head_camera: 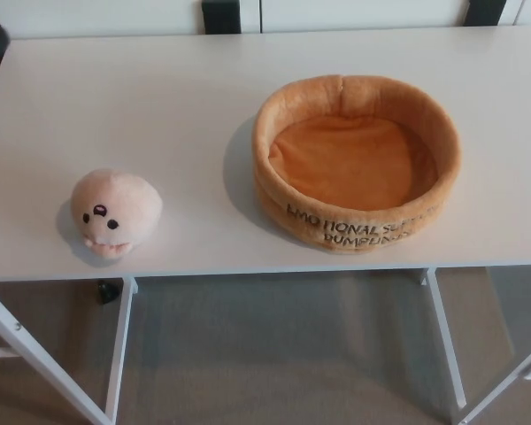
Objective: The robot walks towards a table in front, picks a dumpling toy with left hand and puts it in an orange round plate
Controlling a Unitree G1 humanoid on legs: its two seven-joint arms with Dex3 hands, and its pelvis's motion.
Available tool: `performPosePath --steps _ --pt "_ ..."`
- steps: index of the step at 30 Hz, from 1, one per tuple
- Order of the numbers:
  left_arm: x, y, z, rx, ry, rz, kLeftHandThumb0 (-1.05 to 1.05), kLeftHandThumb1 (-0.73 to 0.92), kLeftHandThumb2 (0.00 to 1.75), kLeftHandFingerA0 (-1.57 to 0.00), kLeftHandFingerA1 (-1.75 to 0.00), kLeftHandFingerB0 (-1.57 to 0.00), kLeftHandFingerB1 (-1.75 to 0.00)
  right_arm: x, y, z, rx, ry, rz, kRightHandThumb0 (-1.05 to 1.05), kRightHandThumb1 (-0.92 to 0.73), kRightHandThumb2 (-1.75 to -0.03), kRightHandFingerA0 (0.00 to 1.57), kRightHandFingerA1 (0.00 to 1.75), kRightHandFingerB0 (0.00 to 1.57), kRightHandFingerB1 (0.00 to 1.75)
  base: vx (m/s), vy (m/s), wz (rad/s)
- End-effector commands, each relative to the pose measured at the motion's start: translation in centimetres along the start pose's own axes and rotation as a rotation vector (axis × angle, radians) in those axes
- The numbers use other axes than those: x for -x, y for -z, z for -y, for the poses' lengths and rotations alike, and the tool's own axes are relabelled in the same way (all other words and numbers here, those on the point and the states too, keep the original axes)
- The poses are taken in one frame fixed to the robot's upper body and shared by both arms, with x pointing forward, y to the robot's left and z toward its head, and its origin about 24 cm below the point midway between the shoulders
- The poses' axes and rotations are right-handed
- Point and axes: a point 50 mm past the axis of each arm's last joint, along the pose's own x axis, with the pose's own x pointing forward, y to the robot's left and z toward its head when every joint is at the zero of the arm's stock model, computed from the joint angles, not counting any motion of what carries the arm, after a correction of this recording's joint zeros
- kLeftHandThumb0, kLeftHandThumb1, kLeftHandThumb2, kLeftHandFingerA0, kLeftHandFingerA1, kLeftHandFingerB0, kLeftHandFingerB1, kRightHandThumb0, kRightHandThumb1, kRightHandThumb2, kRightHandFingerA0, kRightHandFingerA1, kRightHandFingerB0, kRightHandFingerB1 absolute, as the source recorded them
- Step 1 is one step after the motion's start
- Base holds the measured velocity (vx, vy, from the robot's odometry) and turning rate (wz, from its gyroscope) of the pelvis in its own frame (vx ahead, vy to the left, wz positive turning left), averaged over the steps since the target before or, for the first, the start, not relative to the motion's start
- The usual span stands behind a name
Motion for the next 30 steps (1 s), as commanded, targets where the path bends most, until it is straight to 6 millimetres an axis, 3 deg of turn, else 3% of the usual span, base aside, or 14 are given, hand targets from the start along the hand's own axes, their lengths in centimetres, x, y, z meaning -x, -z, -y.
performPosePath --steps 1,3,4,6,9,10,18,19,20,21,25,27,28,30 --pt "-1.4 2.8 1.0 -0.081 0.3 -0.251 -0.28 0.34 0.87 0.0 -0.48 0.0 -0.47 0.1 0.6 0.5 0.013 0.021 -0.032 -0.42 -0.61 -0.59 0.91 0.57 0.41 0.41 0.0 0.0 0.0" --pt "-1.7 3.4 1.6 -0.099 0.356 -0.285 -0.28 0.32 0.86 0.0 -0.48 0.0 -0.47 0.2 0.7 0.4 0.011 0.02 -0.031 -0.41 -0.61 -0.59 0.9 0.56 0.44 0.39 0.0 0.0 0.0" --pt "-1.7 3.7 1.9 -0.105 0.381 -0.303 -0.45 0.46 0.55 -0.13 -0.31 -0.08 -0.26 0.2 0.7 0.4 0.01 0.018 -0.032 -0.4 -0.61 -0.58 0.87 0.55 0.45 0.38 0.0 0.0 0.0" --pt "-1.5 4.5 3.0 -0.105 0.446 -0.352 -0.44 0.44 0.53 -0.1 -0.31 -0.08 -0.26 0.2 0.8 0.3 0.002 0.016 -0.037 -0.4 -0.62 -0.58 0.87 0.55 0.45 0.39 0.0 0.0 0.0" --pt "-1.3 5.1 3.8 -0.087 0.497 -0.391 -0.44 0.42 0.55 -0.06 -0.29 -0.07 -0.25 0.2 0.8 0.4 0.01 0.017 -0.032 -0.41 -0.61 -0.59 0.89 0.56 0.46 0.39 0.0 0.0 0.0" --pt "-1.1 5.6 4.5 -0.064 0.541 -0.417 -0.48 0.33 0.69 -0.01 -0.26 -0.06 -0.26 0.3 0.8 0.4 0.011 0.017 -0.03 -0.43 -0.61 -0.58 0.89 0.55 0.47 0.39 0.0 0.0 0.0" --pt "-0.7 6.5 5.7 -0.056 0.607 -0.466 -0.49 0.34 0.69 -0.04 -0.25 -0.05 -0.23 0.2 0.7 0.5 0.017 0.017 -0.029 -0.42 -0.61 -0.58 0.87 0.54 0.46 0.39 0.0 0.0 0.0" --pt "-0.7 6.6 5.8 -0.053 0.611 -0.471 -0.48 0.41 0.53 -0.04 -0.26 -0.04 -0.25 0.2 0.7 0.5 0.02 0.017 -0.03 -0.41 -0.61 -0.58 0.89 0.55 0.46 0.39 0.0 0.0 0.0" --pt "-0.7 6.7 5.9 -0.051 0.613 -0.474 -0.48 0.41 0.53 -0.04 -0.26 -0.04 -0.25 0.2 0.7 0.5 0.021 0.018 -0.03 -0.41 -0.61 -0.58 0.89 0.55 0.46 0.39 0.0 0.0 0.0" --pt "-0.6 6.9 6.4 -0.042 0.638 -0.509 -0.48 0.33 0.7 -0.01 -0.22 -0.04 -0.25 0.2 0.6 0.6 0.011 0.018 -0.036 -0.41 -0.61 -0.59 0.92 0.57 0.45 0.39 0.0 0.0 0.0" --pt "-0.5 6.9 6.9 -0.044 0.673 -0.537 -0.5 0.34 0.71 0.0 -0.21 -0.02 -0.24 0.2 0.6 0.6 0.005 0.015 -0.034 -0.4 -0.61 -0.58 0.89 0.57 0.43 0.39 0.0 0.0 0.0" --pt "-0.3 7.1 7.4 -0.048 0.692 -0.549 -0.5 0.34 0.63 0.0 -0.2 -0.04 -0.25 0.2 0.7 0.5 0.015 0.016 -0.037 -0.41 -0.61 -0.6 0.92 0.58 0.43 0.4 0.0 0.0 0.0" --pt "-0.3 7.1 7.5 -0.053 0.699 -0.55 -0.49 0.33 0.72 0.0 -0.22 0.0 -0.26 0.2 0.7 0.5 0.013 0.016 -0.038 -0.41 -0.61 -0.59 0.91 0.59 0.44 0.4 0.0 0.0 0.0" --pt "-0.4 7.0 7.7 -0.062 0.71 -0.551 -0.5 0.34 0.72 0.0 -0.22 0.0 -0.25 0.2 0.7 0.5 0.006 0.016 -0.039 -0.41 -0.61 -0.59 0.91 0.58 0.44 0.4 0.0 0.0 0.0"
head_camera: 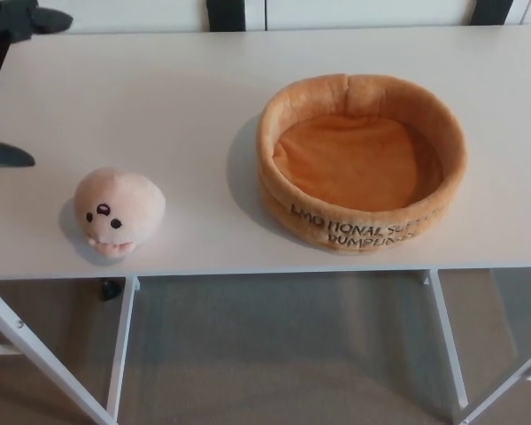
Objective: The robot walks towards a table in front, picks a dumpling toy with left hand and puts it in an orange round plate
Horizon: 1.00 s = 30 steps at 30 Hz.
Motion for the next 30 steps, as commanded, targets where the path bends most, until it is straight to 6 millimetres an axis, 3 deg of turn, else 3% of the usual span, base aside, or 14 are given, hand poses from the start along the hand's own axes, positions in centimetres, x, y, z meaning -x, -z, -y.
performPosePath --steps 1,10,11,17,20,21,23,30 --pt "-0.4 0.4 0.5 -0.027 0.054 -0.081 -0.5 0.34 0.72 0.0 -0.22 0.0 -0.25 0.2 0.6 0.5 0.002 0.013 -0.027 -0.41 -0.61 -0.59 0.91 0.58 0.44 0.4 0.0 0.0 0.0" --pt "-1.9 0.1 1.1 -0.037 0.075 -0.093 -0.51 0.34 0.73 0.0 -0.21 0.0 -0.24 0.2 0.7 0.4 0.012 0.003 -0.035 -0.43 -0.61 -0.59 0.88 0.56 0.44 0.39 0.0 0.0 0.0" --pt "-2.3 -0.1 1.2 -0.035 0.076 -0.092 -0.56 0.42 0.54 0.0 -0.22 0.0 -0.25 0.1 0.7 0.3 0.008 0.003 -0.035 -0.42 -0.61 -0.58 0.87 0.56 0.45 0.39 0.0 0.0 0.0" --pt "-4.0 -0.8 2.0 -0.018 0.089 -0.094 -0.5 0.4 0.53 0.0 -0.22 0.0 -0.27 0.1 0.5 0.3 -0.01 0.003 -0.032 -0.41 -0.61 -0.59 0.91 0.59 0.44 0.39 0.0 0.0 0.0" --pt "-4.5 -1.0 2.4 -0.011 0.099 -0.098 -0.5 0.4 0.53 0.0 -0.22 0.0 -0.27 0.0 0.4 0.3 -0.012 0.0 -0.035 -0.41 -0.61 -0.59 0.91 0.59 0.44 0.39 0.0 0.0 0.0" --pt "-4.9 -1.1 3.1 -0.028 0.112 -0.102 -0.51 0.33 0.63 0.0 -0.21 0.0 -0.25 0.1 0.5 0.3 -0.017 -0.001 -0.034 -0.42 -0.6 -0.59 0.91 0.61 0.45 0.39 0.0 0.0 0.0" --pt "-5.3 -1.2 3.6 -0.043 0.12 -0.113 -0.5 0.34 0.7 -0.01 -0.19 0.0 -0.25 0.1 0.5 0.4 -0.019 -0.002 -0.032 -0.41 -0.61 -0.59 0.89 0.6 0.44 0.39 0.0 0.0 0.0" --pt "-6.0 -1.5 4.8 -0.046 0.149 -0.124 -0.51 0.34 0.7 0.0 -0.15 0.0 -0.22 0.0 0.3 0.4 0.004 0.001 -0.03 -0.44 -0.62 -0.59 0.91 0.62 0.44 0.39 0.0 0.0 0.0"
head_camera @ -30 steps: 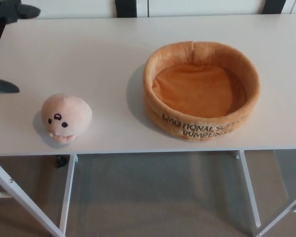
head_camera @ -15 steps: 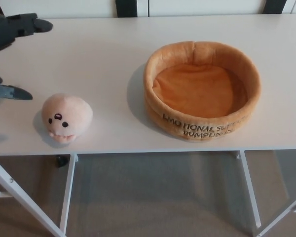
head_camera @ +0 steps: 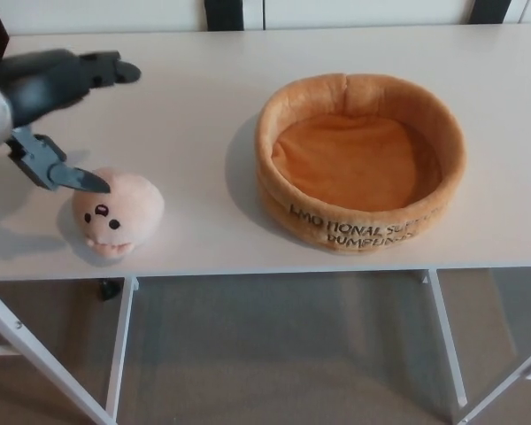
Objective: The robot walks towards a table in front, picks a dumpling toy with left hand and puts it in an orange round plate
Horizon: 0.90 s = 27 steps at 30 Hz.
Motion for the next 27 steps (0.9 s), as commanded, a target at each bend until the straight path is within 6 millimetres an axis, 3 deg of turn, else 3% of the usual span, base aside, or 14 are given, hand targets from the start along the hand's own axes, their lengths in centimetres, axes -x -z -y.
performPosePath --steps 1,9,10,11,12,14,15,18,19,27 --pt "-0.5 0.3 0.7 -0.009 0.011 -0.056 -0.51 0.34 0.7 0.0 -0.15 0.0 -0.22 0.1 0.3 0.2 0.011 -0.002 -0.008 -0.44 -0.62 -0.59 0.91 0.62 0.44 0.39 0.0 0.0 0.0" --pt "-1.1 0.4 2.2 -0.017 0.045 -0.082 -0.52 0.35 0.71 0.0 -0.15 0.0 -0.25 0.1 0.4 0.2 -0.003 0.002 -0.019 -0.42 -0.61 -0.59 0.9 0.59 0.42 0.4 0.0 0.0 0.0" --pt "-1.1 0.4 2.3 -0.025 0.045 -0.082 -0.52 0.35 0.72 0.0 -0.17 0.0 -0.25 0.1 0.4 0.3 0.003 0.003 -0.018 -0.49 -0.43 -0.83 0.87 0.74 0.35 0.53 0.0 0.0 0.0" --pt "-1.1 0.4 2.4 -0.031 0.045 -0.081 -0.52 0.35 0.72 0.0 -0.17 0.0 -0.25 0.1 0.4 0.3 0.007 0.004 -0.017 -0.49 -0.43 -0.83 0.87 0.74 0.35 0.53 0.0 0.0 0.0" --pt "-1.1 0.3 2.7 -0.042 0.045 -0.077 -0.51 0.34 0.72 0.0 -0.18 0.0 -0.26 0.1 0.4 0.3 0.013 0.0 -0.017 -0.43 -0.62 -0.6 0.9 0.6 0.4 0.4 0.0 0.0 0.0" --pt "-1.2 0.4 2.9 -0.053 0.053 -0.067 -0.52 0.34 0.72 -0.02 -0.18 0.0 -0.23 0.1 0.4 0.2 0.009 0.002 -0.015 -0.42 -0.61 -0.59 0.9 0.57 0.43 0.39 0.0 0.0 0.0" --pt "-1.2 0.3 2.9 -0.054 0.058 -0.062 -0.51 0.34 0.71 -0.01 -0.19 0.0 -0.23 0.1 0.4 0.1 0.005 0.003 -0.014 -0.47 -0.46 -0.81 0.82 0.68 0.37 0.51 0.0 0.0 0.0" --pt "-1.2 0.3 2.9 -0.051 0.062 -0.06 -0.51 0.34 0.71 -0.01 -0.19 0.0 -0.23 0.1 0.3 0.2 0.002 0.002 -0.015 -0.47 -0.46 -0.81 0.82 0.68 0.37 0.51 0.0 0.0 0.0" --pt "-1.4 0.1 3.0 -0.044 0.064 -0.065 -0.5 0.34 0.7 0.0 -0.18 0.0 -0.24 0.1 0.3 0.2 0.008 0.002 -0.011 -0.42 -0.61 -0.58 0.89 0.58 0.44 0.39 0.0 0.0 0.0" --pt "-1.9 0.0 3.4 -0.079 0.073 -0.079 -0.4 0.29 0.66 0.0 -0.22 0.0 -0.25 0.0 0.2 0.2 0.023 0.003 -0.018 -0.44 -0.61 -0.6 0.92 0.61 0.4 0.4 0.0 0.0 0.0"
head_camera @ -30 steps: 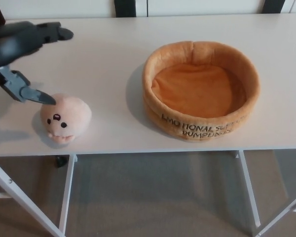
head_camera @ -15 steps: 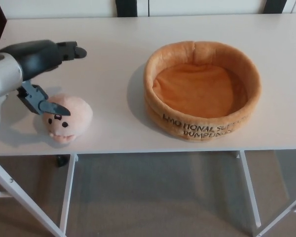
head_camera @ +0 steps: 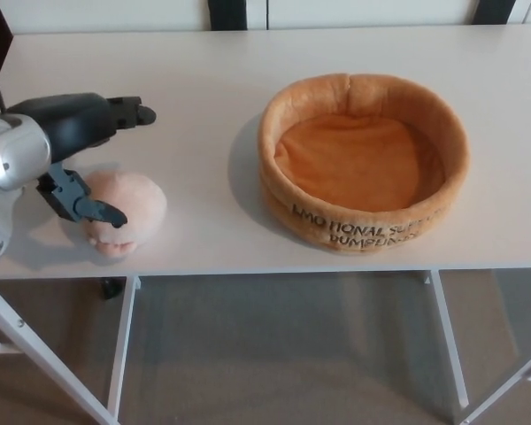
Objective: The robot walks towards a table in front, picks a dumpling toy with left hand and puts it in an orange round plate
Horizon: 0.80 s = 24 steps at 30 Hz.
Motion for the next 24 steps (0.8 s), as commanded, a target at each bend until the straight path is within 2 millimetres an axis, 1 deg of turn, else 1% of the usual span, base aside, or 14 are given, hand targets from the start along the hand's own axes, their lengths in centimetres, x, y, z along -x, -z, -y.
performPosePath --steps 1,2,7,8,9,10,14,15,16,17,18,19,23,24 --pt "-0.3 0.2 0.3 -0.058 0.0 -0.031 -0.4 0.29 0.66 0.0 -0.22 0.0 -0.25 0.0 0.3 0.3 0.013 0.005 -0.022 -0.44 -0.61 -0.6 0.92 0.61 0.4 0.4 0.0 0.0 0.0" --pt "-0.3 0.2 0.5 -0.071 -0.002 -0.026 -0.12 0.45 0.68 -0.03 -0.22 0.0 -0.2 0.1 0.3 0.3 0.01 0.005 -0.017 -0.42 -0.61 -0.59 0.91 0.58 0.42 0.41 0.0 0.0 0.0" --pt "-0.4 0.2 0.9 -0.106 -0.009 -0.017 -0.08 0.47 0.69 -0.04 -0.24 0.0 -0.19 0.1 0.3 0.2 -0.005 0.006 -0.016 -0.45 -0.62 -0.59 0.91 0.59 0.43 0.4 0.0 0.0 0.0" --pt "-0.4 0.1 1.1 -0.122 -0.009 -0.022 -0.08 0.5 0.72 -0.04 -0.19 0.0 -0.23 0.1 0.3 0.2 0.001 0.008 -0.016 -0.43 -0.6 -0.58 0.9 0.6 0.39 0.39 0.0 0.0 0.0" --pt "-0.5 0.0 1.2 -0.134 -0.009 -0.026 -0.08 0.5 0.72 -0.04 -0.19 0.0 -0.23 0.1 0.3 0.2 0.006 0.009 -0.016 -0.43 -0.6 -0.58 0.9 0.6 0.39 0.39 0.0 0.0 0.0" --pt "-0.5 0.0 1.3 -0.135 -0.005 -0.026 -0.14 0.5 0.71 -0.04 -0.18 -0.01 -0.25 0.1 0.3 0.2 0.008 0.008 -0.018 -0.43 -0.6 -0.58 0.9 0.59 0.4 0.38 0.0 0.0 0.0" --pt "-0.5 -0.1 1.4 -0.13 -0.002 -0.024 -0.14 0.5 0.71 -0.04 -0.18 -0.01 -0.25 0.1 0.4 0.1 0.007 0.005 -0.021 -0.43 -0.6 -0.58 0.9 0.59 0.4 0.38 0.0 0.0 0.0" --pt "-0.5 -0.2 1.7 -0.143 -0.018 -0.007 -0.14 0.53 0.59 -0.45 -0.38 -0.05 -0.25 0.1 0.3 0.1 0.003 0.005 -0.019 -0.44 -0.6 -0.59 0.91 0.61 0.41 0.4 0.0 0.0 0.0" --pt "-0.5 -0.3 1.8 -0.147 -0.023 -0.002 -0.14 0.53 0.59 -0.45 -0.38 -0.05 -0.25 0.1 0.3 0.1 0.002 0.005 -0.018 -0.44 -0.6 -0.59 0.91 0.61 0.41 0.4 0.0 0.0 0.0" --pt "-0.5 -0.3 1.9 -0.147 -0.033 0.004 -0.17 0.53 0.58 -0.6 -0.41 -0.06 -0.26 0.1 0.3 0.1 -0.001 0.004 -0.015 -0.43 -0.59 -0.59 0.91 0.59 0.42 0.4 0.0 0.0 0.0" --pt "-0.5 -0.4 1.9 -0.146 -0.036 0.006 -0.17 0.53 0.58 -0.6 -0.41 -0.06 -0.26 0.1 0.3 0.1 -0.002 0.003 -0.014 -0.43 -0.59 -0.59 0.91 0.59 0.42 0.4 0.0 0.0 0.0" --pt "-0.5 -0.4 2.0 -0.149 -0.046 0.013 -0.23 0.5 0.56 -0.65 -0.41 -0.08 -0.32 0.0 0.3 0.1 -0.008 0.004 -0.019 -0.42 -0.58 -0.58 0.91 0.59 0.41 0.38 0.0 0.0 0.0" --pt "-0.5 -0.5 2.1 -0.155 -0.061 0.024 -0.23 0.5 0.56 -0.65 -0.41 -0.08 -0.32 0.0 0.2 0.2 -0.016 0.006 -0.027 -0.42 -0.58 -0.58 0.91 0.59 0.41 0.38 0.0 0.0 0.0" --pt "-0.7 -0.4 2.2 -0.14 -0.035 0.01 -0.17 0.36 0.82 -0.38 -0.57 0.0 -0.45 0.0 0.1 0.2 -0.001 0.007 -0.02 -0.43 -0.58 -0.57 0.93 0.62 0.37 0.38 0.0 0.0 0.0"
